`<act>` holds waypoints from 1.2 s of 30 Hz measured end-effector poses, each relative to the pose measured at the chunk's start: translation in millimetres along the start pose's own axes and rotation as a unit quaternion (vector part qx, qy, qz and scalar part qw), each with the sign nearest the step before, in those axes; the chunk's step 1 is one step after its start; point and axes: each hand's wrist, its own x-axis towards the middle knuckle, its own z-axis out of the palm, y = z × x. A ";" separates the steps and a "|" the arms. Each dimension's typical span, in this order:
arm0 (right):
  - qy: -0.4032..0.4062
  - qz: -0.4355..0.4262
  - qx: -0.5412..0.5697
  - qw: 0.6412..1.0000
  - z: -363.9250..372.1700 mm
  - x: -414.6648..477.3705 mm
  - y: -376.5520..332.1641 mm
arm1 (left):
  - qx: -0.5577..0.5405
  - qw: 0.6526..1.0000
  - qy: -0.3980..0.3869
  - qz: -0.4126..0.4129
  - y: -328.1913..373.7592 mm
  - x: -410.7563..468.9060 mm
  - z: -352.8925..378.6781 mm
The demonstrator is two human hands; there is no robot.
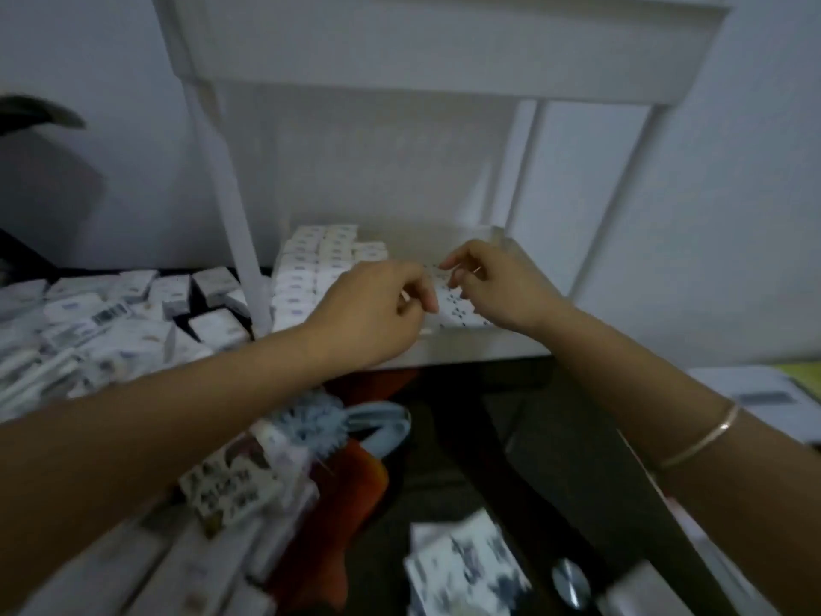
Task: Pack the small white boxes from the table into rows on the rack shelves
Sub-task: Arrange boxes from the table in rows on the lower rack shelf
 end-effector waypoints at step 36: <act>-0.146 0.158 -0.192 0.957 -14.5 -226.8 5.0 | 0.230 0.917 -0.311 0.101 34.6 -105.0 31.9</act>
